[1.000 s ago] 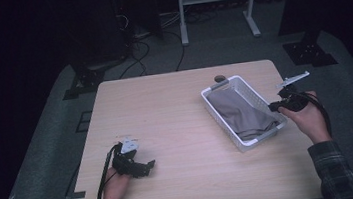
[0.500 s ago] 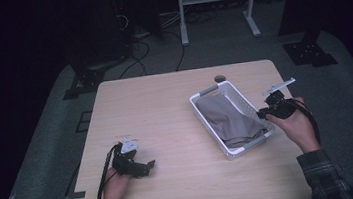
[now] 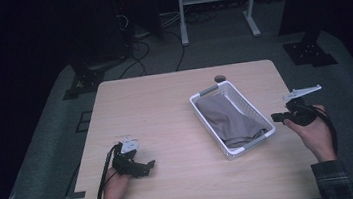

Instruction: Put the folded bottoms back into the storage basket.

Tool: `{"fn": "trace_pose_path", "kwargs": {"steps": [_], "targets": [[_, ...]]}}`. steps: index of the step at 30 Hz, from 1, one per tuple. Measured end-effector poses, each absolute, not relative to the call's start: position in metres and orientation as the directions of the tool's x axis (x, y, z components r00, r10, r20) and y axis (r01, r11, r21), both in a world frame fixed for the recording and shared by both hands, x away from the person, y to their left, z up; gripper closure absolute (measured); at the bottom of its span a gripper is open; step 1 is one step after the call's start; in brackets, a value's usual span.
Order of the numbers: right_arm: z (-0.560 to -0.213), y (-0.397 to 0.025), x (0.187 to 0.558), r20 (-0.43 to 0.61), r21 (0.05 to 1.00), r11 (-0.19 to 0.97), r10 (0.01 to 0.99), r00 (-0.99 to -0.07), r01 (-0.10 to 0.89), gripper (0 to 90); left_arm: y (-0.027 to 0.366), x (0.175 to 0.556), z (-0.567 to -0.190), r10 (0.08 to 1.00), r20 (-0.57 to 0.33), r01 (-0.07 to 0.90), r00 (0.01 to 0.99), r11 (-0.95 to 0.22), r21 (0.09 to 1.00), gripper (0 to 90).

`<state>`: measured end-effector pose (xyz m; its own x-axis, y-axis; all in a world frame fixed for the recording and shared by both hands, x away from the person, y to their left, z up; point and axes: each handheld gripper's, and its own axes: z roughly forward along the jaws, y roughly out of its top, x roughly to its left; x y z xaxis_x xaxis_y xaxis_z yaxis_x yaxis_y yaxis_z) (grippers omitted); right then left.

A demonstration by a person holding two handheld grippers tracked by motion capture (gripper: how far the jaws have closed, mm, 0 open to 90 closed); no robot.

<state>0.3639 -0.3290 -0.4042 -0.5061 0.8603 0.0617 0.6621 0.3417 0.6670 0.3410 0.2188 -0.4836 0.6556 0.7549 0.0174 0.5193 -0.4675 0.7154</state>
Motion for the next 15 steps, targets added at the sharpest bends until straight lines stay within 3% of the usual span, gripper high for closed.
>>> {"fn": "trace_pose_path", "kwargs": {"steps": [15], "targets": [[-0.418,-0.323,0.357,0.106,0.656,0.382,0.808,-0.580,0.651,89.5,0.219,0.341,-0.484,0.755,0.017,0.519,0.656,-0.468,0.715,0.0]]}}
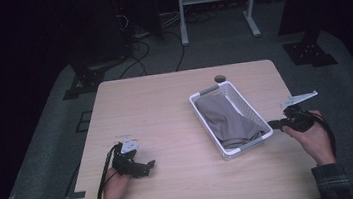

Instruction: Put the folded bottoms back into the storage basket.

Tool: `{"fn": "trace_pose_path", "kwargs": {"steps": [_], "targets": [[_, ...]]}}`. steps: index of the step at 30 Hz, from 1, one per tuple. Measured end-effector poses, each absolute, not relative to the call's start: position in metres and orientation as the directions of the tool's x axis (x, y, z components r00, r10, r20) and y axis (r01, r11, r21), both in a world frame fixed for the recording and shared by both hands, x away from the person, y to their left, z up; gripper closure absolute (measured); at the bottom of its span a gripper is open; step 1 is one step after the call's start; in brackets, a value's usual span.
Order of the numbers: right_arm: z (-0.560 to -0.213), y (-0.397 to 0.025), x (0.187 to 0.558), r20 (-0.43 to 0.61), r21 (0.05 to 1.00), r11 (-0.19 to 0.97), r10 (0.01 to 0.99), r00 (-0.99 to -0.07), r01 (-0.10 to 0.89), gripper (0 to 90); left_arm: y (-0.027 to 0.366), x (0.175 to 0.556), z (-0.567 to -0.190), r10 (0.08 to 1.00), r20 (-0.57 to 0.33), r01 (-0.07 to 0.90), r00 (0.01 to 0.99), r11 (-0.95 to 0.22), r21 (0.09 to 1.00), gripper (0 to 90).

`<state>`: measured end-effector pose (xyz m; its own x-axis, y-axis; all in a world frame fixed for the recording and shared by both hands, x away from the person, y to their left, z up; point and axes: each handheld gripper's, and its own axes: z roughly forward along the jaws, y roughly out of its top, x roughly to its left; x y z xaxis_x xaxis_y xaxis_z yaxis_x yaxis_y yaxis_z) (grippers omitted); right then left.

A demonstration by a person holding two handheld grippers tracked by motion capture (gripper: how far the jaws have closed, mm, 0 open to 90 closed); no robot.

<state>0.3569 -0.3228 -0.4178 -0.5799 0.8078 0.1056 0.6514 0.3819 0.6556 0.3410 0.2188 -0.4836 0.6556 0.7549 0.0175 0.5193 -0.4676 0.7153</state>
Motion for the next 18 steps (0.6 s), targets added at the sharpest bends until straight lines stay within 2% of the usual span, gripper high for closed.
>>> {"fn": "trace_pose_path", "kwargs": {"steps": [18], "targets": [[-0.416,-0.279,0.338,0.071,0.634,0.491,0.732,-0.678,0.597,89.4,0.219,0.341,-0.484,0.755,0.017,0.520,0.656,-0.468,0.715,0.0]]}}
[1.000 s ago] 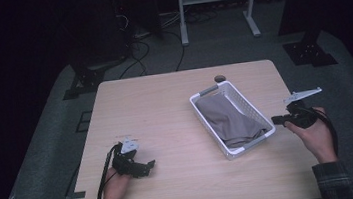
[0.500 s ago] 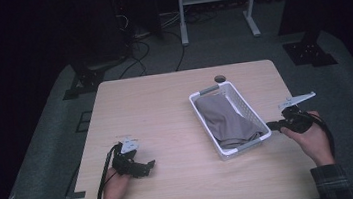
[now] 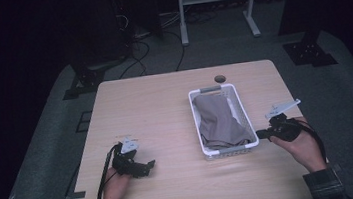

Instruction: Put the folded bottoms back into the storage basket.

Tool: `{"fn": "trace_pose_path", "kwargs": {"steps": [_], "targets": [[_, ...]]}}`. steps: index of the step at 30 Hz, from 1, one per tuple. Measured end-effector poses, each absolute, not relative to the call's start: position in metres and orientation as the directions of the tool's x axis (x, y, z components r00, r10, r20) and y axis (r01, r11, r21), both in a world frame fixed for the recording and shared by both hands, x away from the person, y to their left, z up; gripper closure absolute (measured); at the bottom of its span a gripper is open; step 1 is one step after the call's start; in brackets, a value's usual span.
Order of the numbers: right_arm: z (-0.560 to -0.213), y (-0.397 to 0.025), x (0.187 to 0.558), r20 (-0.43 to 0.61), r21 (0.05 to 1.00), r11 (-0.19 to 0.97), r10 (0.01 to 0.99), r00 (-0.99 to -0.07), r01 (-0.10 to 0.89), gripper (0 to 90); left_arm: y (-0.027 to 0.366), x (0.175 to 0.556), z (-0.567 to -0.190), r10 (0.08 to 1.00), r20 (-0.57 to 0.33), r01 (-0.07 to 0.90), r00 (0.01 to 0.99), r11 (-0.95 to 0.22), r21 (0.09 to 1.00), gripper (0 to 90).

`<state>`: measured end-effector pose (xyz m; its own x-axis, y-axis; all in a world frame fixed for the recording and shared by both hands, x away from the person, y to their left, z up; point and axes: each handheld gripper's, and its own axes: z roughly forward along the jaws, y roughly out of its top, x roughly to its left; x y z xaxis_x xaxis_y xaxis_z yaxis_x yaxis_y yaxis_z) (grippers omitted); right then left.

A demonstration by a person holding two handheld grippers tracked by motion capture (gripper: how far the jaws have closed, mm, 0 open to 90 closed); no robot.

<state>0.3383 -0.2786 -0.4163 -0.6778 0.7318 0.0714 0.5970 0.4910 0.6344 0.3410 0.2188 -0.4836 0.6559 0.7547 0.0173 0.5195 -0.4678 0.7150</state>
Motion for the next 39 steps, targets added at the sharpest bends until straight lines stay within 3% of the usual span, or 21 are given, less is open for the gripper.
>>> {"fn": "trace_pose_path", "kwargs": {"steps": [15,17,22,26,39], "targets": [[-0.416,-0.256,0.331,0.053,0.629,0.539,0.689,-0.723,0.560,89.2,0.219,0.341,-0.484,0.755,0.017,0.519,0.656,-0.467,0.715,0.0],[-0.416,-0.260,0.331,0.039,0.645,0.526,0.701,-0.712,0.554,84.5,0.219,0.341,-0.484,0.755,0.017,0.519,0.656,-0.467,0.715,0.0],[-0.419,-0.274,0.333,0.017,0.708,0.450,0.760,-0.650,0.545,56.8,0.219,0.341,-0.484,0.755,0.017,0.520,0.656,-0.468,0.715,0.0],[-0.425,-0.281,0.334,0.017,0.721,0.421,0.784,-0.621,0.551,47.4,0.219,0.341,-0.484,0.755,0.017,0.520,0.656,-0.468,0.715,0.0],[-0.455,-0.309,0.337,0.023,0.743,0.321,0.865,-0.502,0.587,40.6,0.219,0.341,-0.484,0.754,0.017,0.520,0.656,-0.468,0.715,0.0]]}}
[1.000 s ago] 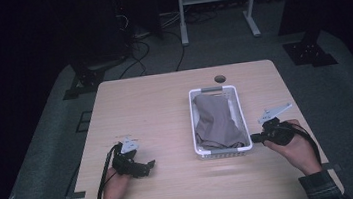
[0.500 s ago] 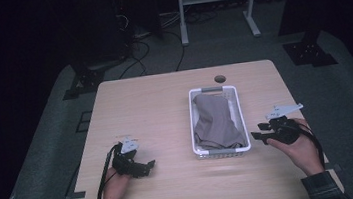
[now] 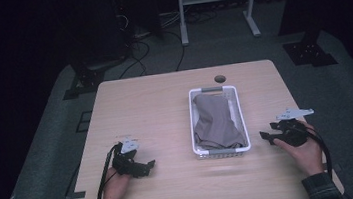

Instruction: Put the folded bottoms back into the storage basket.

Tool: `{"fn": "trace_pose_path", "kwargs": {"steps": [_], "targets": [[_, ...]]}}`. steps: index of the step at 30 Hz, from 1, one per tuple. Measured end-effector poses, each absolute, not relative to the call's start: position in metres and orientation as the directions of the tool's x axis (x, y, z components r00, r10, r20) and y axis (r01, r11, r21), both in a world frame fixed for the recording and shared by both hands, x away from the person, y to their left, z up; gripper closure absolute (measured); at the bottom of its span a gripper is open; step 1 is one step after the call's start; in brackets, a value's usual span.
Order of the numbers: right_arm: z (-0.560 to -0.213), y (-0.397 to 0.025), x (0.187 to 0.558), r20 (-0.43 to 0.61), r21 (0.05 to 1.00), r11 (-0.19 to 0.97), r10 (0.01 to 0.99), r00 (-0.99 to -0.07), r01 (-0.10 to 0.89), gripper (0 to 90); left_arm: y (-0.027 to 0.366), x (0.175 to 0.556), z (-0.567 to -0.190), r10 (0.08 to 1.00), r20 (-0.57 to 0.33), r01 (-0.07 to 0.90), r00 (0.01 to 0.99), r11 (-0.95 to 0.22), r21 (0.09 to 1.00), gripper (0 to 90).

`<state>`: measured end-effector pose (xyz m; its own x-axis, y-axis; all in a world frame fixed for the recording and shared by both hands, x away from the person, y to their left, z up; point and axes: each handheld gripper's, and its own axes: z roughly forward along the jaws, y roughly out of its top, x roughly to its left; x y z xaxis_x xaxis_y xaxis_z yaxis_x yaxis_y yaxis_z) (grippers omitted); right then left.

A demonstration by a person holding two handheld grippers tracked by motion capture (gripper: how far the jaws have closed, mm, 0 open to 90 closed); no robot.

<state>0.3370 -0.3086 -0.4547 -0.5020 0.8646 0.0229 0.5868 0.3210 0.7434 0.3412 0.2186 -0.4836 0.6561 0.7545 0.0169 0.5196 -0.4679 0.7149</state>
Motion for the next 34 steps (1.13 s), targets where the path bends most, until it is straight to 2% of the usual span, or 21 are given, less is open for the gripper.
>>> {"fn": "trace_pose_path", "kwargs": {"steps": [14,18,20,34], "targets": [[-0.479,-0.316,0.345,0.009,0.718,0.318,0.885,-0.465,0.619,38.0,0.219,0.341,-0.484,0.754,0.017,0.520,0.656,-0.468,0.715,0.0],[-0.483,-0.314,0.347,0.041,0.733,0.292,0.882,-0.469,0.615,23.8,0.218,0.341,-0.484,0.754,0.018,0.518,0.657,-0.469,0.715,0.0],[-0.486,-0.312,0.348,0.014,0.741,0.311,0.879,-0.476,0.595,16.8,0.218,0.341,-0.484,0.754,0.017,0.518,0.657,-0.469,0.715,0.0],[-0.486,-0.311,0.349,0.014,0.740,0.311,0.880,-0.475,0.597,16.2,0.218,0.341,-0.484,0.751,0.018,0.517,0.660,-0.471,0.715,0.0]]}}
